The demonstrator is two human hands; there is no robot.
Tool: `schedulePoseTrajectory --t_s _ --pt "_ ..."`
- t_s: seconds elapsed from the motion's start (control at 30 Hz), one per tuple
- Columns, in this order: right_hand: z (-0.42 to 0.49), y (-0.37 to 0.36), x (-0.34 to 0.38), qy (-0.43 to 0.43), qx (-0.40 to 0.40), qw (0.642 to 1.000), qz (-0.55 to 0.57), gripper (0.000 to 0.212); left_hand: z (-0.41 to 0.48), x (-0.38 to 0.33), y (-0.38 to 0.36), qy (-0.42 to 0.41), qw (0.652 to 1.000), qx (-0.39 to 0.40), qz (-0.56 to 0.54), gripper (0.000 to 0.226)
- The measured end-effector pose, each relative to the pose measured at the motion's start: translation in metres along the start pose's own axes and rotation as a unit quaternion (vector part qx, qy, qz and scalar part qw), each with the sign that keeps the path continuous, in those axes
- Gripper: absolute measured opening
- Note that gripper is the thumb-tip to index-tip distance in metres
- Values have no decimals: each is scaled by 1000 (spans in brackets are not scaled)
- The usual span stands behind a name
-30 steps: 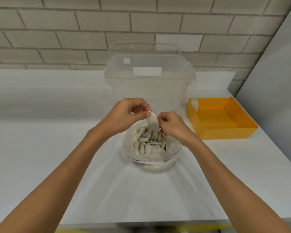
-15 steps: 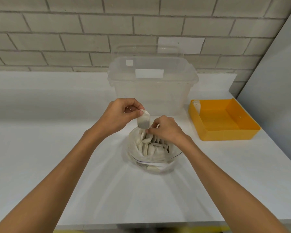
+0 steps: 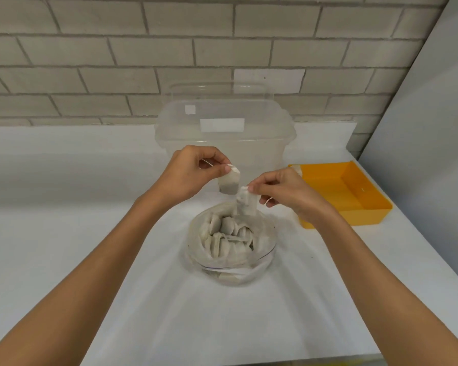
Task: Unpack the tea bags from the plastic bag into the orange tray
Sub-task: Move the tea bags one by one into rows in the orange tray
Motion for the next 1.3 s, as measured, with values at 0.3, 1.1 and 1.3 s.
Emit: schedulePoseTrajectory --t_s 0.3,1.1,1.3 --pt "-3 120 -18 59 -108 991 47 9 50 -44 -68 -38 999 2 -3 7" --pt "121 114 -164 -55 -16 998 -39 10 107 -46 -151 -8 997 -47 53 9" --pt "129 112 -169 -47 -52 997 -41 10 101 -35 -156 1 998 -48 42 8"
Point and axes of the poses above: each hand's wrist, its own z-axis towards the middle knuckle, its own y-axis out of the back of the hand, x = y × z, the point moved 8 cm from there along z, towards the middle knuckle, and after that the axes turned 13 degrees about -z, right-handed, at the moved point
